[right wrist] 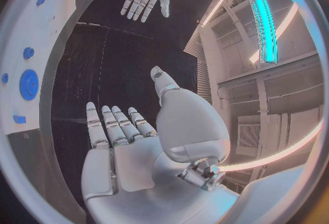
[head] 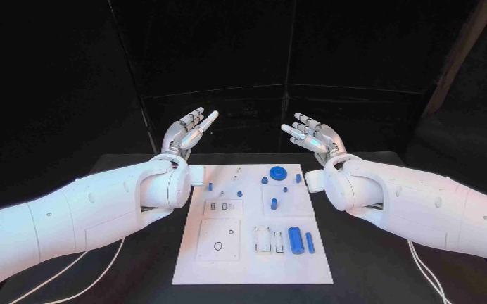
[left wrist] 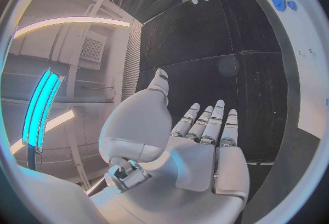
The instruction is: Assemble the parts on the task board
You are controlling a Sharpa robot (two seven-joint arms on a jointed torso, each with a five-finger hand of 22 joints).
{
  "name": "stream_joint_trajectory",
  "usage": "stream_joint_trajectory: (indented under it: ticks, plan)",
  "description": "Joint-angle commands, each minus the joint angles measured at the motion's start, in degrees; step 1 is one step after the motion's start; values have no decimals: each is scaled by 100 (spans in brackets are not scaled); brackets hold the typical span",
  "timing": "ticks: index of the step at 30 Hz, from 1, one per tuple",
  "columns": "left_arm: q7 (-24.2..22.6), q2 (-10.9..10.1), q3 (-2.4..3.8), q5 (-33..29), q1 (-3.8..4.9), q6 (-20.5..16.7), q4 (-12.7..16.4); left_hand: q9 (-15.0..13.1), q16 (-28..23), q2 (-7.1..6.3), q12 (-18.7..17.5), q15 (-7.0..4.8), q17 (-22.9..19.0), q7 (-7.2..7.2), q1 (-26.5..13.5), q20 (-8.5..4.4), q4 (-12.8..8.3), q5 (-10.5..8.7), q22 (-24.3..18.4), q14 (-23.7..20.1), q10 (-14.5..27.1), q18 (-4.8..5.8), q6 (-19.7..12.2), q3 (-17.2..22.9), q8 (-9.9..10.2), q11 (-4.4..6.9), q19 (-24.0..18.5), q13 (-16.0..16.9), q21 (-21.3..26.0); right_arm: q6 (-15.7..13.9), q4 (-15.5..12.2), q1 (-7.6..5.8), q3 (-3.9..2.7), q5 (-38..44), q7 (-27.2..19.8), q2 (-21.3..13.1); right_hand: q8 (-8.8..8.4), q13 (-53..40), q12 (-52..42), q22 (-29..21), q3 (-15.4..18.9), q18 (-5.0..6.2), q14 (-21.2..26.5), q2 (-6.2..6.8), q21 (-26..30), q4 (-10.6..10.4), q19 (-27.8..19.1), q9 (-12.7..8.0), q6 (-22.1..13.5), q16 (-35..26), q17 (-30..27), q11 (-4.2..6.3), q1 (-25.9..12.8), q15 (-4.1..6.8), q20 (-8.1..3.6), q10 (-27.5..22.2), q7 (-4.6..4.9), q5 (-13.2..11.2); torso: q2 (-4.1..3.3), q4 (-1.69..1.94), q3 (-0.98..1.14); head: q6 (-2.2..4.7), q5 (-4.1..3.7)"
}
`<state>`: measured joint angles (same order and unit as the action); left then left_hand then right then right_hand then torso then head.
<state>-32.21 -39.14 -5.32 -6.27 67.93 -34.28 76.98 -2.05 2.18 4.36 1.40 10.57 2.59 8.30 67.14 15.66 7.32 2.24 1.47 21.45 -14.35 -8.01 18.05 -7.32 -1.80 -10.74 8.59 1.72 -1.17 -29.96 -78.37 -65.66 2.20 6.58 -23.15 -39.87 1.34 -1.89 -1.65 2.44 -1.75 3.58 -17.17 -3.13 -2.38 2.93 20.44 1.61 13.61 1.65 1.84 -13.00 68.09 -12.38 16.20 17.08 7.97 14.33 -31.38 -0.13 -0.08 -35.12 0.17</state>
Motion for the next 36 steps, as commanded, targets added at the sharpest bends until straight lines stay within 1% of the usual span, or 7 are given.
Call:
stream_joint_trajectory:
  ticks: [1,8,9,12,22,28,36]
  plan:
    - [-311,15,-3,-230,18,445,-27,-17,38,21,40,37,15,417,259,90,25,39,14,117,-80,-138,130,-55,-39,-48,24,12,-37,1083,172,-86,27,618,427,72,102,-61,-107,62,10,162,-765,-64,-103,285,431,62,593,122,64,-53,603,-53,49,761,720,-101,0,0,-1,0,0]
    - [-311,15,-3,-230,18,445,-27,-39,93,70,81,86,55,504,327,109,37,39,36,350,-313,-129,300,-60,-73,-135,103,40,-70,1443,363,-180,62,806,574,153,413,-200,-577,253,-34,546,-3054,-229,-528,545,1891,223,2628,559,195,43,978,90,44,3196,662,-226,0,0,-1,0,0]
    - [-368,-15,-3,-231,21,621,-125,-52,125,89,110,96,75,527,366,111,27,40,52,489,-461,-127,405,-50,-96,-160,182,56,-93,814,642,-181,61,1923,278,82,444,-190,-595,262,-45,585,-3168,-246,-568,569,1972,233,2883,569,190,77,1007,125,44,3316,640,-243,-9,-16,-19,19,48]
    - [-451,-74,-3,-231,26,586,-79,-82,231,135,170,132,139,564,455,118,1,40,112,970,-842,-104,698,-19,-151,-223,508,87,-193,709,707,-182,60,2378,313,71,454,-169,-573,258,-75,640,-3375,-267,-623,640,2095,227,3401,533,176,134,1062,186,46,3556,594,-259,-11,-8,-21,-1,39]
    - [-525,-363,-4,-232,66,703,237,-204,783,203,588,55,351,687,671,86,-118,42,503,2758,-3201,-159,2182,-21,-429,-234,3089,236,-1046,537,594,-275,54,3939,675,-84,343,-163,-405,295,-462,709,-4134,-191,-889,1140,2578,215,4085,569,184,324,1219,386,-77,4222,480,-70,-180,26,-18,13,66]
    - [-429,-575,-5,-227,72,1013,517,-221,954,207,681,-152,391,575,1051,1,-403,45,539,3396,-3672,-252,2798,86,-507,-97,3892,219,-1257,805,444,-488,52,4910,1101,-169,369,-180,-375,424,-676,715,-4890,-158,-1238,1313,3097,236,4410,776,285,451,1066,641,-316,4708,404,-43,-347,46,11,68,26]
    - [-298,-750,-5,-194,73,1351,956,-201,910,160,634,-233,358,507,1309,-111,-692,43,476,3681,-3920,-254,3128,251,-499,-3,4303,195,-1235,1379,328,-722,49,5961,1711,-177,296,-174,-229,845,-674,701,-6054,-6,-2072,1300,3897,220,4611,1166,610,618,923,994,-749,5046,299,-159,-609,131,-45,122,-44]
